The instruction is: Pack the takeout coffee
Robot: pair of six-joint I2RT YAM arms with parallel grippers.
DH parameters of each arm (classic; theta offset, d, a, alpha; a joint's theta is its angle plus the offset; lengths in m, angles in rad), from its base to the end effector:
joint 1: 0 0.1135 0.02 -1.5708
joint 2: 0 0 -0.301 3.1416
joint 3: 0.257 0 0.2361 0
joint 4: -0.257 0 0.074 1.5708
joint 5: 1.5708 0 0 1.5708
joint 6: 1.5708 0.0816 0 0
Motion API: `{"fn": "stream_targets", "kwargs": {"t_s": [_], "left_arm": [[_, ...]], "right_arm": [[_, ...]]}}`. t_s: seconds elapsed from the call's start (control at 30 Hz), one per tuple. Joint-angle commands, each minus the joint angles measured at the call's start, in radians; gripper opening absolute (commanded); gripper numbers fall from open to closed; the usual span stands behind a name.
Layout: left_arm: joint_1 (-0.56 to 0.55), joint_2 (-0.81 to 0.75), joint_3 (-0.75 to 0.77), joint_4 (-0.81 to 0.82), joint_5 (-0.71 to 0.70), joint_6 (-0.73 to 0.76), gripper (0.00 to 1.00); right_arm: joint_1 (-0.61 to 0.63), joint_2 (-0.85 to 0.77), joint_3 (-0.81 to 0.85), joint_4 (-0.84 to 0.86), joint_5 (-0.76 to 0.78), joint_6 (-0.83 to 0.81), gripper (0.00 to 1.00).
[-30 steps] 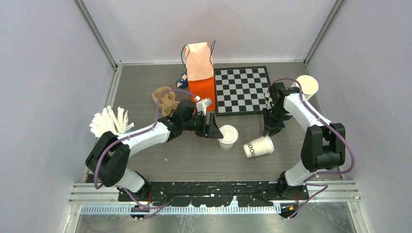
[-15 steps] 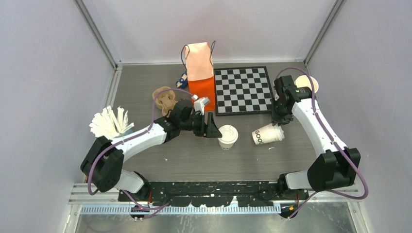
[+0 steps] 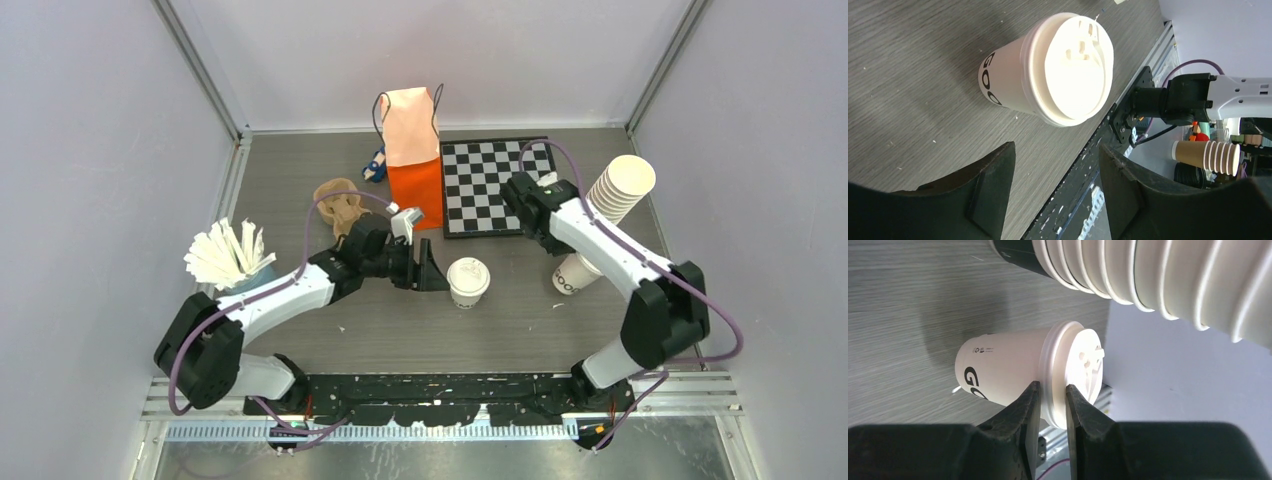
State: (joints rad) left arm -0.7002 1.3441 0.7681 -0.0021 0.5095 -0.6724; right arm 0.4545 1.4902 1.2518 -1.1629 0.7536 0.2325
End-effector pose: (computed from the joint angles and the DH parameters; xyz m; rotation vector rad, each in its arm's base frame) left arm 0.2024 -0.2226 0.2534 0.3654 2.3535 -1.2844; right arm 0.2530 0.0615 0.2863 -0.2006 2.5870 -0.8920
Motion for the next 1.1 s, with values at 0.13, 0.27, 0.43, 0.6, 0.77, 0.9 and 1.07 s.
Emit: {"fn": "stream_targets", "kwargs": {"t_s": [0.13,0.27,0.43,0.6,0.77,0.9,1.07], "left_arm": [[-0.004,-0.083,-0.025,0.013,-0.021,0.003,0.63],[-0.004,-0.092,-0.027,0.013,-0.022,-0.001,0.63],[-0.004,-0.09,-0.03,0.011,-0.026,0.003,0.63],[-0.004,-0.096,-0.038,0.011,-0.028,0.0,0.63],[-0.004,-0.114,-0.046,0.008,-0.035,-0.003,0.63],[-0.004,-0.117,-0.044,0.004,-0.042,-0.001,0.63],[-0.005,-0.094,-0.051,0.02,-0.041,-0.01,0.62]], "right_arm": [[0.024,0.12,0.044,-0.121,0.232,0.134,0.28],[0.023,0.151,0.03,-0.113,0.254,0.148,0.28],[0.023,0.203,-0.011,-0.054,0.269,0.142,0.27],[0.023,0.222,-0.006,-0.035,0.226,0.161,0.32],[0.023,0.202,-0.008,-0.009,0.153,0.155,0.4],[0.024,0.176,0.0,-0.013,0.109,0.154,0.44],[0.024,0.119,0.035,-0.03,0.014,0.146,0.49]]}}
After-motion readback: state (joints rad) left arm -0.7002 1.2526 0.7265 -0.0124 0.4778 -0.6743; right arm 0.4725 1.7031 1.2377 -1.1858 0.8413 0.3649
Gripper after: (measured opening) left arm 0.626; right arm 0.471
